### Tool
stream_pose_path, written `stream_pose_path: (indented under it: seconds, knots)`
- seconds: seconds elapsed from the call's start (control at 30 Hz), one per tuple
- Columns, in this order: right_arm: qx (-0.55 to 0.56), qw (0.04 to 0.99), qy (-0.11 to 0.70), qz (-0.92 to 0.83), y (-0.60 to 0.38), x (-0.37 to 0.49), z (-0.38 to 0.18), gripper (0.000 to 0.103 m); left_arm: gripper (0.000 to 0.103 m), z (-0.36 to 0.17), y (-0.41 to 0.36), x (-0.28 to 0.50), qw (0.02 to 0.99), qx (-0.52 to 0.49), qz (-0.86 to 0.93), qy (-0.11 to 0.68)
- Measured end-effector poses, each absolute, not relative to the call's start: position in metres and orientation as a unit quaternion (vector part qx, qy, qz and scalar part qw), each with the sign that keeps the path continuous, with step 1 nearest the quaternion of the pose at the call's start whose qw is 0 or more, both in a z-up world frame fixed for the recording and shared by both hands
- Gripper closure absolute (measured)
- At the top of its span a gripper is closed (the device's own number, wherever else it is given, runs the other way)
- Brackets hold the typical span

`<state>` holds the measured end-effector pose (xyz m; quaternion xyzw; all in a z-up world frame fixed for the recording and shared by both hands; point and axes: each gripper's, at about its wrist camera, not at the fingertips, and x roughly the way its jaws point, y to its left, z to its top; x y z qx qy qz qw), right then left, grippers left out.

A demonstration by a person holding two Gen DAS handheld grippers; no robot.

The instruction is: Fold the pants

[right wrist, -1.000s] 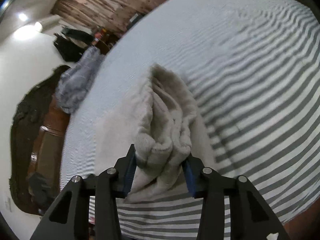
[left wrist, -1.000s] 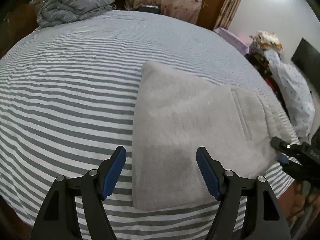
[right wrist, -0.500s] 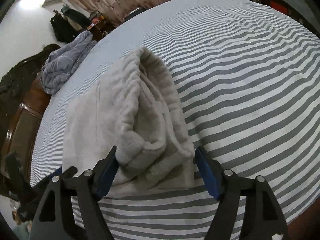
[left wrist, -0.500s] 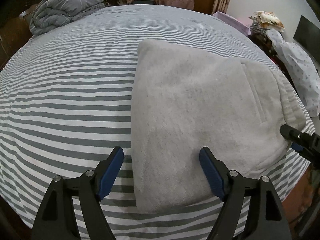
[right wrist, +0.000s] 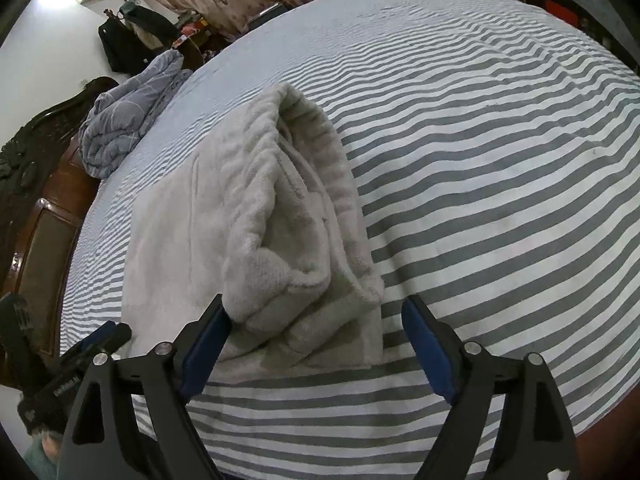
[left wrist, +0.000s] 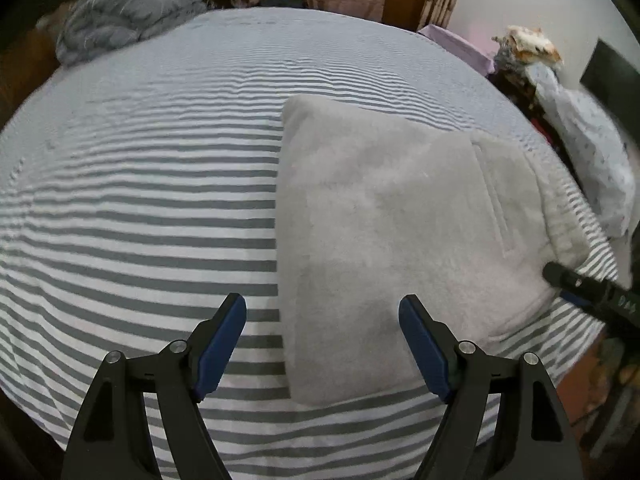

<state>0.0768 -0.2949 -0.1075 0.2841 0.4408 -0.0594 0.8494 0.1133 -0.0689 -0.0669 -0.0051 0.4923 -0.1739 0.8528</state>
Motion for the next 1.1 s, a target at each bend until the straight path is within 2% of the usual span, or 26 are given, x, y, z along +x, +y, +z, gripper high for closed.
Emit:
stream_pose_path:
  seconds: [0.4, 0.6, 0.67, 0.73, 0.9, 1.1]
  knots:
    - [0.325, 0.827, 0.457, 0.028, -0.323, 0.077, -0.127, 0.015, 0.024, -0.085, -0.020, 0.153, 0.790, -0.152, -0.220, 0.551]
    - [0.339, 0.822, 0.454, 0.064, -0.331, 0.081, -0.136, 0.014, 0.024, -0.095, -0.038, 0.160, 0.775, -0.156, -0.240, 0.563]
    - [0.350, 0.818, 0.448, 0.088, -0.334, 0.084, -0.139, 0.022, 0.024, -0.099, -0.040, 0.162, 0.772, -0.165, -0.244, 0.563]
    - [0.354, 0.816, 0.447, 0.099, -0.336, 0.088, -0.143, 0.023, 0.024, -0.101, -0.040, 0.168, 0.770, -0.178, -0.247, 0.561]
    - [0.359, 0.815, 0.438, 0.120, -0.340, 0.106, -0.148, 0.023, 0.024, -0.106, -0.046, 0.182, 0.771, -0.178, -0.252, 0.556]
    - [0.368, 0.816, 0.429, 0.117, -0.339, 0.126, -0.149, 0.020, 0.018, -0.108, -0.059, 0.197, 0.782, -0.164, -0.258, 0.543]
